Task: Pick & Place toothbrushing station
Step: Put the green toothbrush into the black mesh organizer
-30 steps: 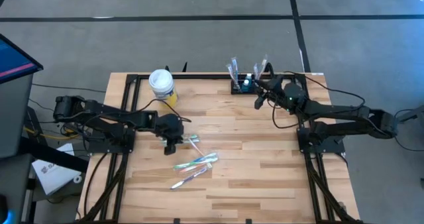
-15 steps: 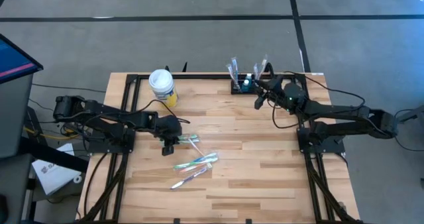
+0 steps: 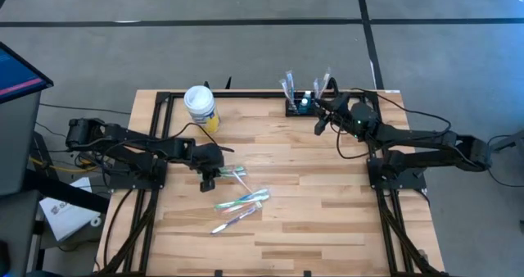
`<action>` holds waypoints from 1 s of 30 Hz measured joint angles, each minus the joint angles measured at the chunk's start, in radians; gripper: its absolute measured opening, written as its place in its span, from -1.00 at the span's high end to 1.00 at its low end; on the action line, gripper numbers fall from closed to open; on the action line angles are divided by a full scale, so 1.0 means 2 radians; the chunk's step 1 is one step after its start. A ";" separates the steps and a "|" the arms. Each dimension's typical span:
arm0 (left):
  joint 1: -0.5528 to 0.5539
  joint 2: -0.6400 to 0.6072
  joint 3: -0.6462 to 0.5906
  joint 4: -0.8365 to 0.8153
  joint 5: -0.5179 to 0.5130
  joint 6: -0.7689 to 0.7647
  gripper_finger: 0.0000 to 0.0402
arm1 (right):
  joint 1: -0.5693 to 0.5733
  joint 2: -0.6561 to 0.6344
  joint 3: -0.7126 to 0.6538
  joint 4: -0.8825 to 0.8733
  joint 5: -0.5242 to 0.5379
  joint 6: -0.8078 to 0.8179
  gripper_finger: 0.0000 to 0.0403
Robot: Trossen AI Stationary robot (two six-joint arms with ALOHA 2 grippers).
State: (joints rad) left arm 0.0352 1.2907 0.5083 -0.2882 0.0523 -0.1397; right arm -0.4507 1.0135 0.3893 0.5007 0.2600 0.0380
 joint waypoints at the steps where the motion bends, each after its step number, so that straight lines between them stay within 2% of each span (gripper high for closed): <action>1: -0.002 0.000 0.000 0.000 0.000 0.000 0.67 | 0.000 0.000 0.000 0.000 0.000 0.000 0.49; 10: -0.010 -0.001 -0.018 0.009 -0.001 -0.026 0.67 | 0.000 0.001 0.000 -0.001 0.000 0.000 0.49; 20: -0.012 -0.001 -0.019 0.009 -0.001 -0.015 0.67 | 0.000 0.001 0.000 -0.001 0.000 0.000 0.49; 26: -0.012 0.001 -0.021 0.004 -0.028 -0.011 0.67 | 0.000 0.001 0.000 -0.002 0.000 0.006 0.49; 30: -0.012 0.001 -0.021 0.008 -0.026 -0.013 0.67 | 0.000 0.001 0.000 -0.002 0.000 0.007 0.49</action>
State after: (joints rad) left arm 0.0113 1.2930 0.4664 -0.2726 -0.0001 -0.1652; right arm -0.4507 1.0153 0.3897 0.4976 0.2599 0.0528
